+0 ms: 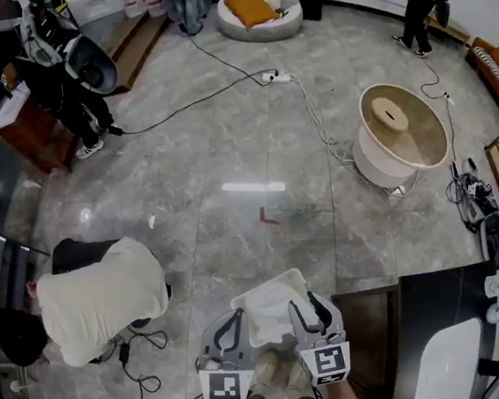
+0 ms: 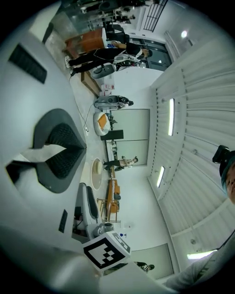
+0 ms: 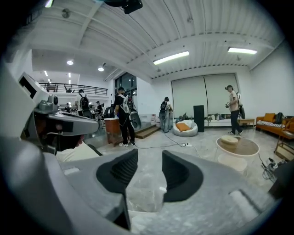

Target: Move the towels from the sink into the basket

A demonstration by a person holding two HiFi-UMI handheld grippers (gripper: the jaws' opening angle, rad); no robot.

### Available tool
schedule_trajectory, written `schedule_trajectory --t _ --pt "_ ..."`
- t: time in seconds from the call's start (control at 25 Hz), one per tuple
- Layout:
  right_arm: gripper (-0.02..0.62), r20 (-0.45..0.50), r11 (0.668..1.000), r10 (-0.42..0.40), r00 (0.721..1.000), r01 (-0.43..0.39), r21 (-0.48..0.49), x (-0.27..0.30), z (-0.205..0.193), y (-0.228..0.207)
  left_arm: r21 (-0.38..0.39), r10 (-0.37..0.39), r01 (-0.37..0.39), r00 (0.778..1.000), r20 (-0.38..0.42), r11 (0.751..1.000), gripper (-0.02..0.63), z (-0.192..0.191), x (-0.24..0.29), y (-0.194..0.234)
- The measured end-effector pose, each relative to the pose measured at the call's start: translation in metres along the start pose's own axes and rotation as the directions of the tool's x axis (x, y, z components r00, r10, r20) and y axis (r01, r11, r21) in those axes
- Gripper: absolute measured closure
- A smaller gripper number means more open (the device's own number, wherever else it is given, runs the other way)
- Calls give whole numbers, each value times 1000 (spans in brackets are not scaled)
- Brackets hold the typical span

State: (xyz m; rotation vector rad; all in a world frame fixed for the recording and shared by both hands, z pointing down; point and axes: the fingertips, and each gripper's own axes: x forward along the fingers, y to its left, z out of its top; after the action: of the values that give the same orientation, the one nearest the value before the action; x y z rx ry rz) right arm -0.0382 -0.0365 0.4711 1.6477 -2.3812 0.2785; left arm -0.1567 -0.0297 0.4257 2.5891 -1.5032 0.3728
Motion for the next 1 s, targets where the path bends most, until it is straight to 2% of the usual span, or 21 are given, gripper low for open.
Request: schedule_trajectory --t 0.32,0.48,0.6,0.68,0.84,1.0 --pt "495 74 999 -30 997 32 -29 -63 105 -7 32 -9 7 997 77 999 597 100 -41 -30" --pt "529 99 996 -70 993 75 -45 -95 139 -17 96 -38 28 994 100 995 597 129 -57 -43" --pt "545 112 994 -99 989 104 -42 -123 157 -21 58 -45 39 993 108 998 597 150 -72 -57" --pt "586 123 992 -116 986 122 -44 -140 166 -21 53 -48 42 993 111 998 597 158 -82 -62" --pt "595 141 988 -129 982 139 -64 -172 177 -18 145 -77 59 990 118 988 597 163 -97 -69" --pt "595 147 985 -153 977 164 -61 -200 180 -20 180 -110 88 987 117 980 597 169 -111 -84"
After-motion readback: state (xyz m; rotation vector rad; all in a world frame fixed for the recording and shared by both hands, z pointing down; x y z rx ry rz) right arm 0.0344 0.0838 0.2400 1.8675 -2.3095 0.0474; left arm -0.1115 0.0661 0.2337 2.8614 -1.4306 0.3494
